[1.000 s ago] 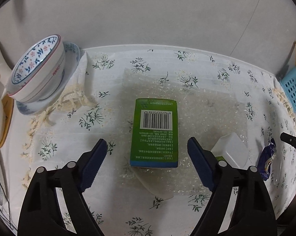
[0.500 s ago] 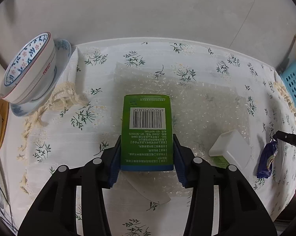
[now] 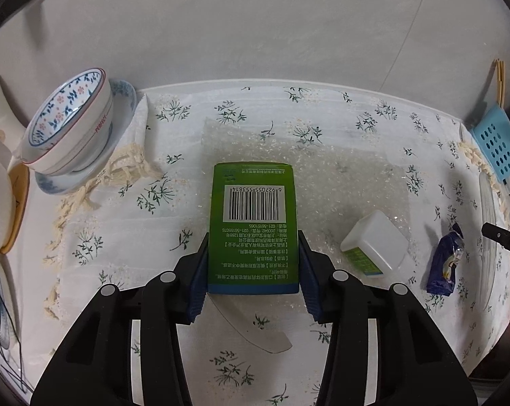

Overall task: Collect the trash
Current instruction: 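Carry the green carton and clear tube down toward the black trash bin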

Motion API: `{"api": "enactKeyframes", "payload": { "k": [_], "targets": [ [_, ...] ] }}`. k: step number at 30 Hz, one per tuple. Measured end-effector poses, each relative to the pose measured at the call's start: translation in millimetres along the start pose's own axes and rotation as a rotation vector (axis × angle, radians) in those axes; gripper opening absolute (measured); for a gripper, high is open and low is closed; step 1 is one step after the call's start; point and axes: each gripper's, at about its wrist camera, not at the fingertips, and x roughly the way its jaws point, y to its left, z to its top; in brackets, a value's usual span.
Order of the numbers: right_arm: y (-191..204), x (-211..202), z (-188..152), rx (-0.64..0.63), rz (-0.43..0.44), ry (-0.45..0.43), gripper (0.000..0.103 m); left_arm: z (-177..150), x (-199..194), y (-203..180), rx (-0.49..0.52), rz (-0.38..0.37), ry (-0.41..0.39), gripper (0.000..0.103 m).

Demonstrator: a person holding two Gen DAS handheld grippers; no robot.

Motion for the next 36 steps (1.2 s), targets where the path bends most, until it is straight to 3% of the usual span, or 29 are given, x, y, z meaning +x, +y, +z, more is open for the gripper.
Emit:
{"api": "enactKeyframes", "payload": {
  "k": [36],
  "targets": [
    [-6, -121, -97, -0.102, 0.07, -0.152, 0.027, -94, -107, -38, -0.012, -0.025, -0.032, 0.045]
  ]
}}
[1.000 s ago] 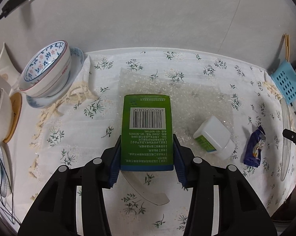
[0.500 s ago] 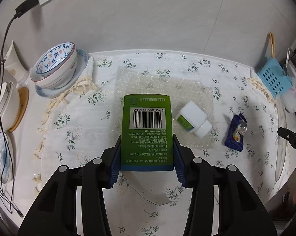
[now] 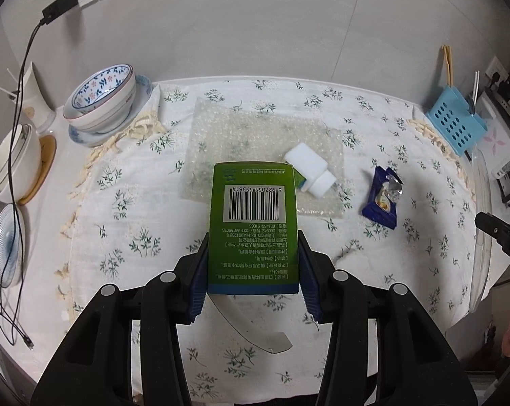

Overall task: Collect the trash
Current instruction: 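Carry the green carton and clear tube down toward the black trash bin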

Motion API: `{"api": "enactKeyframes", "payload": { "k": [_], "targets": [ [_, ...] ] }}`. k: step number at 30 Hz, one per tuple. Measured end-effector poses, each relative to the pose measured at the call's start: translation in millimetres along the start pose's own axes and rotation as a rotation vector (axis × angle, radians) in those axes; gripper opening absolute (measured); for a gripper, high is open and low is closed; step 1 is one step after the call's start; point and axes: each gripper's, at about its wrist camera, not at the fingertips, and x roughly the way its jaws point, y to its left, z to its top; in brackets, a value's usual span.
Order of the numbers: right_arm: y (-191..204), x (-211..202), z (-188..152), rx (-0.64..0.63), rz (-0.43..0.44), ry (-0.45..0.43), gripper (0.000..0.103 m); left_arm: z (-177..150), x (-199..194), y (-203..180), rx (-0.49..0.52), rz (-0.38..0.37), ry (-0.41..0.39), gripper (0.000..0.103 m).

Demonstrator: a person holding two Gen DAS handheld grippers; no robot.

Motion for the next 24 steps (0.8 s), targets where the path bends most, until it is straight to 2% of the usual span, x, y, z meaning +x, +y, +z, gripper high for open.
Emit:
{"api": "enactKeyframes", "payload": {
  "k": [13, 24],
  "targets": [
    [-5, -29, -44, -0.008, 0.026, -0.007, 0.027, -42, -25, -19, 0.007, -0.013, 0.0, 0.045],
    [-1, -51, -82, -0.077, 0.015, -0.018, 0.027, -83, -44, -30, 0.009, -0.01, 0.011, 0.045]
  ]
}}
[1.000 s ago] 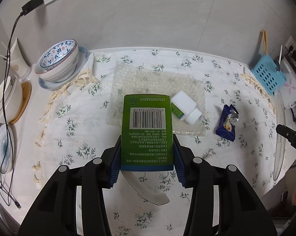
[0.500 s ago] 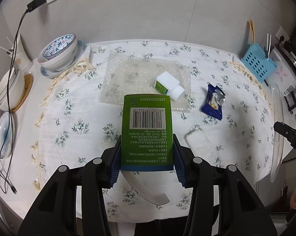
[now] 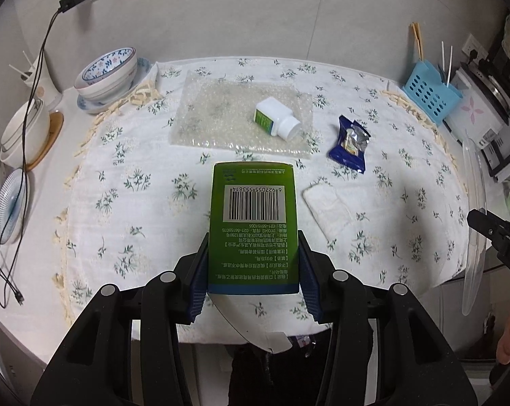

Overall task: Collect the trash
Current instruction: 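Carry the green carton and clear tube down toward the black trash bin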

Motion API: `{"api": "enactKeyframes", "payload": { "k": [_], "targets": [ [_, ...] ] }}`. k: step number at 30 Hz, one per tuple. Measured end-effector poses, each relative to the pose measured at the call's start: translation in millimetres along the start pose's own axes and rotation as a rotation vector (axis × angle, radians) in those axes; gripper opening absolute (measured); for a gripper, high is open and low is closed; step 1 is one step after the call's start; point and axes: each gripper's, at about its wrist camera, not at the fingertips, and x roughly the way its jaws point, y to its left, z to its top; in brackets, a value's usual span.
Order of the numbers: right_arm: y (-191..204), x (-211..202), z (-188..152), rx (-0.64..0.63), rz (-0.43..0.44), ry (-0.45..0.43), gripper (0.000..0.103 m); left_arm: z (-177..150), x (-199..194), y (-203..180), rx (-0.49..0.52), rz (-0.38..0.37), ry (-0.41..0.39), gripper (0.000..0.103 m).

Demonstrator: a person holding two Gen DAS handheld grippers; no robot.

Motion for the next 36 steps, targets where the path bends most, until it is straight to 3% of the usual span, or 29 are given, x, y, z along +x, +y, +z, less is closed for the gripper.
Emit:
{"api": "enactKeyframes", "payload": {
  "k": [19, 36],
  "targets": [
    [19, -16, -66, -0.099, 0.038, 0.026, 0.027, -75, -19, -17, -0.007, -0.006, 0.021, 0.045],
    [2, -7, -128, -0.093, 0.051, 0.077, 0.027, -146, -11, -43, 0.01, -0.046, 0.05, 0.045]
  ]
}}
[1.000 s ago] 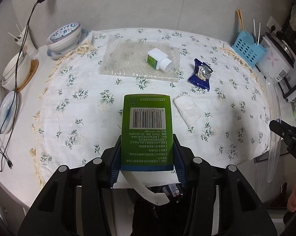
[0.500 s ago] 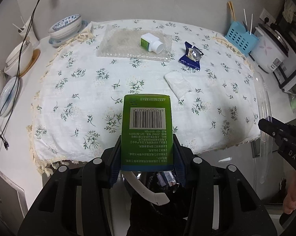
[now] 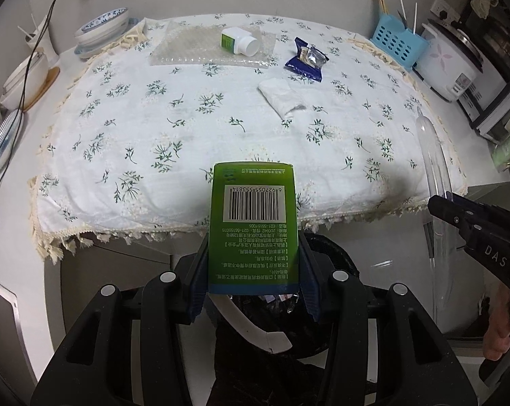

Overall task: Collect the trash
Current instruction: 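Carry the green carton and clear tube down toward the black trash bin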

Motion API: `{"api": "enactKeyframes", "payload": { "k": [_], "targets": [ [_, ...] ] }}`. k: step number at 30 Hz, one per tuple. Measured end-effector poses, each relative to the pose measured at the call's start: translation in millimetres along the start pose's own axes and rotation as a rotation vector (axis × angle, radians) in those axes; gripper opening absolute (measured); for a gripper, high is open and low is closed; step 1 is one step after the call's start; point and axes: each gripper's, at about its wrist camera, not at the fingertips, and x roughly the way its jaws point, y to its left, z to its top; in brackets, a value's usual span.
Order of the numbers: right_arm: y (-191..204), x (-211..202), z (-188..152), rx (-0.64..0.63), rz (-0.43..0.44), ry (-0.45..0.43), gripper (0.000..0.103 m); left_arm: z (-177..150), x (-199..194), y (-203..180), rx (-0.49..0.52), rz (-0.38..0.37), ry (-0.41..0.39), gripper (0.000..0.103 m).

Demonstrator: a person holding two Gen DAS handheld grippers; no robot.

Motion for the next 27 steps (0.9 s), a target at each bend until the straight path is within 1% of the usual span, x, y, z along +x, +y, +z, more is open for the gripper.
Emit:
{"api": "enactKeyframes", "payload": {
  "k": [9, 14, 20, 27],
  "targets": [
    [-9, 5, -31, 0.009, 0.002, 0.024, 0.027, -35, 15, -9, 0.004, -0.008, 0.041, 0.045],
    [-12, 14, -53, 0.007, -0.003, 0.053, 0.027, -54, 29, -16, 0.005, -0.009, 0.058, 0.045],
    [-17, 27, -76, 0.011, -0.008, 0.076, 0.027, -68, 45, -24, 0.003, -0.013, 0.072, 0.045],
    [-25, 37, -92, 0.022, -0.009, 0.094, 0.027, -75, 67, -38, 0.013, -0.014, 0.077, 0.045]
  ]
}}
